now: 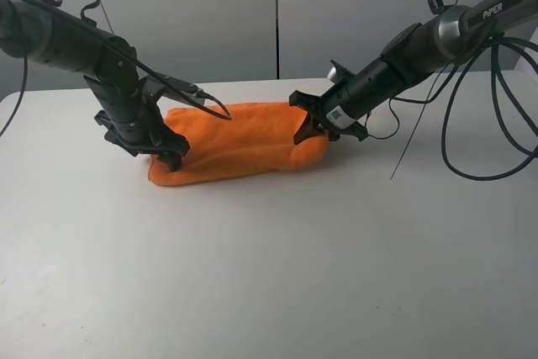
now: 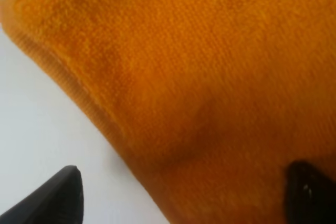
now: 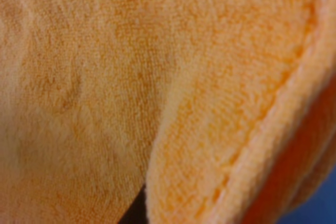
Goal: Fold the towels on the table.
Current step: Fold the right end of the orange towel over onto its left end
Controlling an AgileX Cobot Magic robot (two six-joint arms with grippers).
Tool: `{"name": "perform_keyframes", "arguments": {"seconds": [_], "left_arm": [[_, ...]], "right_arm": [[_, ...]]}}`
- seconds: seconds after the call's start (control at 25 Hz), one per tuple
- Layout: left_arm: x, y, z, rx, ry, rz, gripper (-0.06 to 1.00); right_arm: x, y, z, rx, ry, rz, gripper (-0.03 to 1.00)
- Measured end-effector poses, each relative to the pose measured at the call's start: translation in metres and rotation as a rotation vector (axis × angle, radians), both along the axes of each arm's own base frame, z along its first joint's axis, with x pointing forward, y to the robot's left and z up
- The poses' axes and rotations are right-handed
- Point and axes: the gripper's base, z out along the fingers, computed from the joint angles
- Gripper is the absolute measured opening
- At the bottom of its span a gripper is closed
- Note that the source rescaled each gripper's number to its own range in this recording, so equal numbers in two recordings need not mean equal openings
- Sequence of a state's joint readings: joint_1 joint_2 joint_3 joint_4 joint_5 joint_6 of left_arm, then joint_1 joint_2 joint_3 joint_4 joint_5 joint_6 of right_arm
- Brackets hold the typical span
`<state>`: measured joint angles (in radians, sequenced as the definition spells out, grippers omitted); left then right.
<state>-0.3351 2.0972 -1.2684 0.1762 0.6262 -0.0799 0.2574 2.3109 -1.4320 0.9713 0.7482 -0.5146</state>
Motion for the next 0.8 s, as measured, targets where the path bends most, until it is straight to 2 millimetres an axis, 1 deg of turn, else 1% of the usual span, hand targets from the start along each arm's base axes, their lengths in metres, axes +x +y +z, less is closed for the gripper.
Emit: {"name": "perform_keyframes", "arguments": {"seconds": [0.2, 0.32, 0.48, 0.68, 0.8], "left_arm": [[-0.001, 0.002, 0.019, 0.006, -0.031, -0.010, 1.00], [-0.002, 0.002, 0.026, 0.008, -0.037, -0.010, 1.00], [-0.004, 0.005, 0.028, 0.026, -0.025, -0.005, 1.00], [-0.001, 0.022, 0.029, 0.038, -0.019, 0.092, 1.00], [0.002, 0.022, 0.030, 0.023, -0.045, 0.101, 1.00]], "right_arm": [[-0.006, -0.001, -0.003, -0.004, 0.049, 0.004, 0.08], [-0.011, -0.002, -0.002, -0.008, 0.065, -0.001, 0.08], [-0.012, -0.004, 0.001, -0.022, 0.066, 0.001, 0.08], [-0.012, -0.004, 0.012, -0.028, 0.050, 0.005, 0.08], [-0.012, -0.004, 0.018, -0.022, 0.040, 0.005, 0.08]]}}
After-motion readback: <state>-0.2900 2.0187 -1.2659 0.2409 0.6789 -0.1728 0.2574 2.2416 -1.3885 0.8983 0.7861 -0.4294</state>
